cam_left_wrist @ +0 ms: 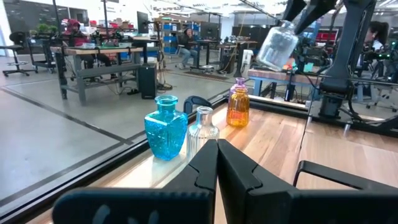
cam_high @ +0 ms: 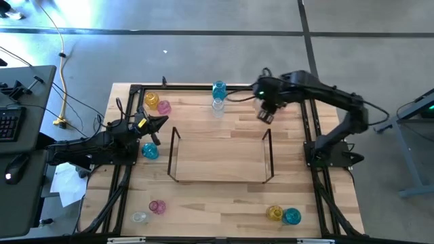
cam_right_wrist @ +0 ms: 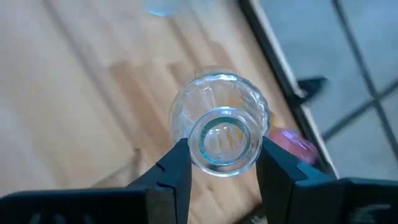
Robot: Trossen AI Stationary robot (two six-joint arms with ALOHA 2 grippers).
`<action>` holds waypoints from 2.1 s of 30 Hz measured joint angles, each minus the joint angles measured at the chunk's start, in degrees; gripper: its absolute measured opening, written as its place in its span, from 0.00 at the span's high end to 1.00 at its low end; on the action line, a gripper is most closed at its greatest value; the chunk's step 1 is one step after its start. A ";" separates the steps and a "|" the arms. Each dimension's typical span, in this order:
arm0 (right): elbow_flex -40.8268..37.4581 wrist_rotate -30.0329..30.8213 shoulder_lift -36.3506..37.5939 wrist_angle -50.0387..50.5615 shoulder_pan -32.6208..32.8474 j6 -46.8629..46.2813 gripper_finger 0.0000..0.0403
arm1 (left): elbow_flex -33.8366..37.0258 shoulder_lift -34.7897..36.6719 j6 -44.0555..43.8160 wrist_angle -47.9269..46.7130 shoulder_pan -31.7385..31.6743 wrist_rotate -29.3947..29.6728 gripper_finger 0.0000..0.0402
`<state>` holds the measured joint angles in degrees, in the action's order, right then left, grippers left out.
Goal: Sort vases onto shelf
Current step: Put the middle right transparent vase on the shelf
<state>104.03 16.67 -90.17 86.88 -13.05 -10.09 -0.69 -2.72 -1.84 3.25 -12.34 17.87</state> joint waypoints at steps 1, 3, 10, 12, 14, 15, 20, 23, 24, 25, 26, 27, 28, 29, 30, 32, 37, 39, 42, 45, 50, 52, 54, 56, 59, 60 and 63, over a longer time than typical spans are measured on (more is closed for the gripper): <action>1.54 -0.96 -1.64 0.43 0.97 0.07 0.72 | 0.00 -0.01 0.00 0.00 0.00 0.00 1.00; 3.55 -3.02 -4.56 1.21 3.39 0.09 0.72 | 0.00 0.00 0.01 -0.02 -0.01 0.00 1.00; 1.25 -8.57 -8.50 1.15 11.92 -4.67 0.72 | 0.00 0.00 0.83 -0.02 -0.01 0.00 1.00; -1.23 -9.14 -8.55 0.47 13.85 -7.04 0.72 | 0.00 0.00 1.53 -0.02 -0.02 0.03 1.00; -3.74 -10.13 -8.59 -0.48 15.71 -8.66 0.72 | 0.00 0.00 2.04 0.00 0.00 0.41 1.00; -5.04 -10.68 -8.59 -1.63 16.50 -8.94 0.72 | 0.01 0.00 2.09 -0.01 -0.01 0.64 1.00; -10.62 -16.49 -8.61 -11.30 19.08 -8.74 0.72 | 0.00 0.00 2.09 0.00 0.00 0.70 1.00; -12.92 -18.22 -8.61 -14.31 19.54 -7.62 0.72 | 0.00 -0.01 2.09 0.00 -0.01 0.72 1.00; -13.63 -18.27 -8.61 -14.74 19.47 -7.48 0.72 | 0.00 -0.02 2.09 0.00 -0.02 0.72 1.00; -14.24 -18.24 -8.61 -14.85 19.35 -7.33 0.72 | 0.00 0.00 2.09 0.00 -0.02 0.72 1.00; -14.75 -18.24 -8.61 -14.77 19.15 -6.86 0.72 | 0.00 0.00 2.06 0.00 -0.02 0.75 1.00; -15.07 -18.27 -8.61 -14.77 19.04 -6.49 0.72 | 0.00 0.00 2.02 0.00 -0.01 0.75 1.00; -15.33 -18.25 -8.61 -14.95 18.89 -6.29 0.72 | 0.00 -0.02 1.96 0.00 -0.02 0.74 1.00; -15.63 -18.25 -8.61 -15.29 18.64 -5.98 0.72 | 0.00 0.00 1.94 0.00 -0.02 0.74 1.00; -15.85 -18.29 -8.61 -15.38 18.53 -5.92 0.72 | 0.00 0.00 1.92 0.00 -0.02 0.76 1.00; -16.07 -18.25 -8.61 -15.18 18.53 -5.84 0.72 | 0.00 0.00 1.60 0.00 0.00 0.76 1.00; -16.82 -18.45 -8.59 -15.39 18.57 -4.87 0.72 | 0.00 -0.02 1.46 0.02 -0.02 0.76 1.00; -17.30 -18.45 -8.59 -15.12 18.57 -4.85 0.72 | 0.00 -0.02 1.46 0.00 -0.01 0.76 1.00; -17.83 -18.58 -8.57 -14.90 18.57 -4.39 0.72 | 0.00 0.00 1.49 0.01 -0.02 0.76 1.00; -17.86 -18.64 -8.57 -14.90 18.56 -3.43 0.73 | 0.00 -0.01 1.48 0.00 -0.02 0.76 1.00; -17.86 -17.99 -8.57 -14.81 18.57 -1.83 0.73 | 0.00 -0.01 1.48 0.02 -0.01 0.76 1.00; -17.86 -17.99 -8.57 -14.85 18.57 -1.59 0.71 | 0.00 0.00 1.50 0.00 0.00 0.76 1.00; -17.86 -17.99 -8.57 -14.93 18.55 -1.59 0.70 | 0.00 0.00 1.50 0.04 -0.01 0.76 1.00; -17.86 -17.99 -8.57 -14.94 18.55 -1.59 0.69 | 0.00 0.00 1.52 0.02 -0.01 0.76 1.00; -17.86 -17.99 -8.57 -14.94 18.55 -1.65 0.68 | 0.00 0.00 1.49 0.02 -0.02 0.76 1.00; -17.86 -17.98 -8.57 -14.94 18.55 -1.66 0.68 | 0.00 -0.02 1.49 0.02 -0.02 0.76 1.00; -17.86 -17.97 -8.57 -14.94 18.55 -1.64 0.68 | 0.00 -0.01 1.27 0.02 0.00 0.76 1.00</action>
<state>86.17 -1.30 -98.74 71.94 5.50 -11.73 -0.69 -2.73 -0.58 3.27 -12.34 18.63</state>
